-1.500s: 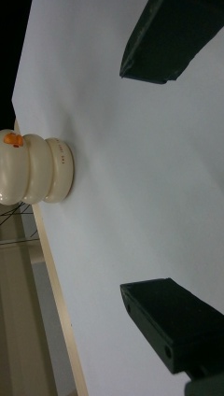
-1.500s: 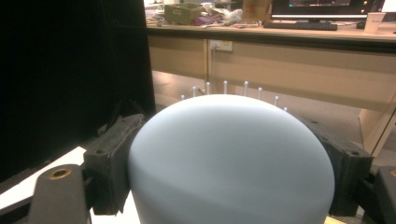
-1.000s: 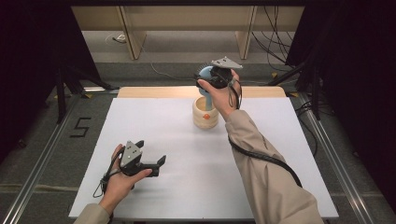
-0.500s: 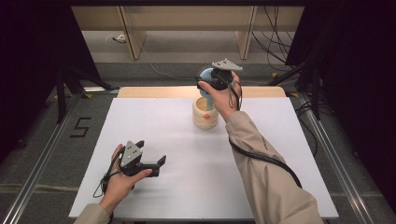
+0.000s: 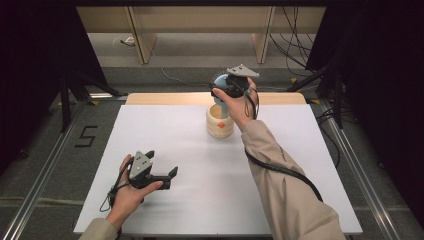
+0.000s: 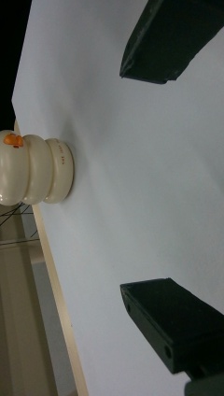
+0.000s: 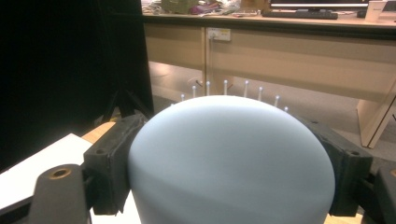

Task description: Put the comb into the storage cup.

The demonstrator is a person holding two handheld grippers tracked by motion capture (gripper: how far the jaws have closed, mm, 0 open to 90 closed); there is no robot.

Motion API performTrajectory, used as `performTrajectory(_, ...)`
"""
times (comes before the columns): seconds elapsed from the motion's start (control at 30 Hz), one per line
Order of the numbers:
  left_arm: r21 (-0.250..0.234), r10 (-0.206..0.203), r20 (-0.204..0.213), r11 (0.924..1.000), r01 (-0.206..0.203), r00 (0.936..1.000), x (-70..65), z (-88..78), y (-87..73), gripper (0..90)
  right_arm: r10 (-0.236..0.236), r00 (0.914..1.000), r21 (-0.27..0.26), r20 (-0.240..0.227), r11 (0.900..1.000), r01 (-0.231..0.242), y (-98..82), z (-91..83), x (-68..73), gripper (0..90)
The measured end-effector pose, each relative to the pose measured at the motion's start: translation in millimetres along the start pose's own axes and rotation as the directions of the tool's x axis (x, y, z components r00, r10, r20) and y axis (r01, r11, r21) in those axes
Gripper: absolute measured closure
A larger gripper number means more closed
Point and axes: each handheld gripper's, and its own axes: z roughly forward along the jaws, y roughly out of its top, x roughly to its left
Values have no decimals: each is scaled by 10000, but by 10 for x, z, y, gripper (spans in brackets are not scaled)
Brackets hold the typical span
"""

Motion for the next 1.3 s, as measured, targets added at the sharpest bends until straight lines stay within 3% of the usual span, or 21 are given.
performTrajectory(1.3, -11, -12, 4, 10000, 12, 10000, -4, 6, -4, 0, -137, 9999, 103, -68, 9999, 138, -66, 32, 2, 214)
